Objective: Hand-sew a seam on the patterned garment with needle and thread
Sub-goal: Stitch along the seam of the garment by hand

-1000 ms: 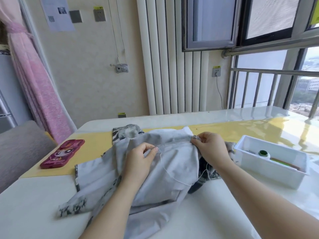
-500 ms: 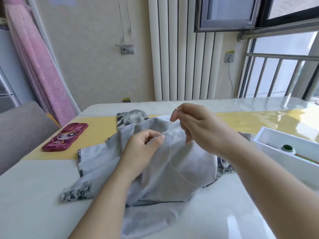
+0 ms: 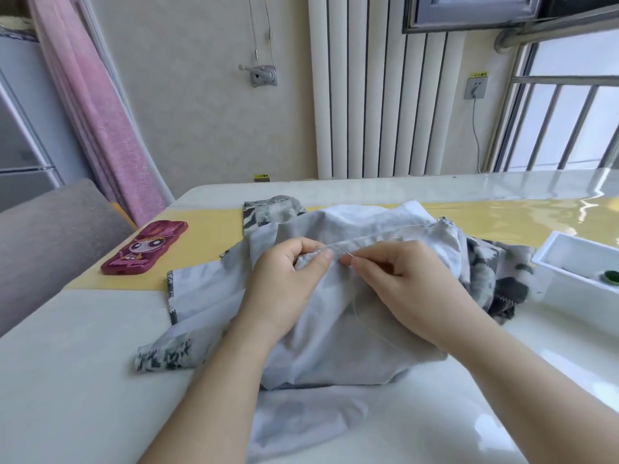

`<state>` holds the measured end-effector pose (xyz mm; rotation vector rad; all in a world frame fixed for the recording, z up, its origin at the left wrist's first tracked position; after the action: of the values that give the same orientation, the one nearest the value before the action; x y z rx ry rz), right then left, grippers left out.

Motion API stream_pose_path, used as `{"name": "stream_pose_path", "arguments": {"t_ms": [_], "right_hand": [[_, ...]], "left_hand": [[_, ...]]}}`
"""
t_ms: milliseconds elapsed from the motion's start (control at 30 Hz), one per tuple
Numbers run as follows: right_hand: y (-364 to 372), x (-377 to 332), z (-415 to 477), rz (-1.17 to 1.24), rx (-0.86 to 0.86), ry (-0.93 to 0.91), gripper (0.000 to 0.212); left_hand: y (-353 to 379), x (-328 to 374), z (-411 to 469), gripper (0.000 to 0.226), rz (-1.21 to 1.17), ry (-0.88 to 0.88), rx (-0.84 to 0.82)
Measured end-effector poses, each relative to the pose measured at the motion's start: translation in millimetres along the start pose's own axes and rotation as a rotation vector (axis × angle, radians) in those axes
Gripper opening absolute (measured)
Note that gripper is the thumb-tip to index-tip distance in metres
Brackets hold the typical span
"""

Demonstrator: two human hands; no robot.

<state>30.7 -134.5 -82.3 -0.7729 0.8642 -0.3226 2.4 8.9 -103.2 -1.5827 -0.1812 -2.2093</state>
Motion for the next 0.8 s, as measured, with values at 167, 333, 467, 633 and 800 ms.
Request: {"name": "stream_pose_path", "arguments": {"t_ms": [167, 333, 467, 633, 800], "right_hand": [[3.7, -0.8, -5.5, 0.009, -0.038, -0.013, 0.016], [8.3, 0.8, -7.0, -0.047, -0.065, 0.0, 0.017], [8.0, 1.7, -7.6, -0.073, -0.059, 0.003, 0.021], [6.0, 1.5, -5.9, -0.129, -0.031, -0.014, 0.022], [5.8, 0.2, -6.0, -0.139, -0.035, -0.022, 0.022]], "left_hand": [[0.1, -1.9, -1.5, 0.01, 0.014, -0.008, 0.015], [-0.1, -3.4, -2.4, 0.009, 0.027, -0.012, 0.022], [0.9, -1.5, -3.4, 0.01, 0.031, -0.007, 0.022], [0.6, -0.5, -4.0, 0.01, 0.041, -0.002, 0.022], [1.2, 0.5, -4.1, 0.009, 0.047, 0.005, 0.019]]}}
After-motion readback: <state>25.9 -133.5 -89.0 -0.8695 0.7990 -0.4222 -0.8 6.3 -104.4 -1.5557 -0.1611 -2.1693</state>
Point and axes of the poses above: each hand's wrist, its own z-axis towards the middle knuckle, its own y-axis out of the palm, x = y × z, the point moved 10 cm from there along z, towards the middle knuckle, and after that the axes turned 11 degrees about -z, right-handed, at the moved point
